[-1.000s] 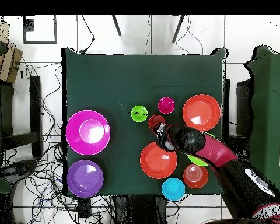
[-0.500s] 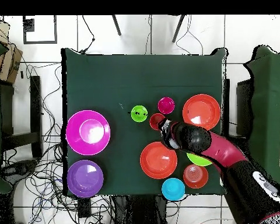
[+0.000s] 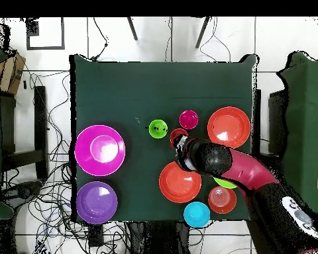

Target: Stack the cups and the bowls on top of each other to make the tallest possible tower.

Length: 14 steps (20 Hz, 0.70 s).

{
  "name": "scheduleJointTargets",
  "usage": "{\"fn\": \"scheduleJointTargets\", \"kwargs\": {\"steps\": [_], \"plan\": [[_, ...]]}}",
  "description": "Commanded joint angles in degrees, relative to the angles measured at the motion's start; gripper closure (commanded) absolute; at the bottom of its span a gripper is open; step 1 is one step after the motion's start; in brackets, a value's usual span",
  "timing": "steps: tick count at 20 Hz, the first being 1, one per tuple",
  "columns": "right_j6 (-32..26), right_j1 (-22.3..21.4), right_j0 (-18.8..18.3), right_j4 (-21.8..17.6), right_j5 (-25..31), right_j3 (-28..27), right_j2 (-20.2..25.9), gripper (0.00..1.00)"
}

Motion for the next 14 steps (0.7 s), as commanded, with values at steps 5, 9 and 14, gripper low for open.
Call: {"fn": "scheduleJointTargets", "kwargs": {"steps": [5,9,14], "plan": [[16.60,-1.70,12.38,-0.37,-15.76,9.37,-8.53,0.00],[15.98,-1.38,16.84,-1.04,-18.96,8.40,-13.13,0.00],[15.19,-2.68,19.69,0.08,-18.63,8.92,-14.85,0.00]]}}
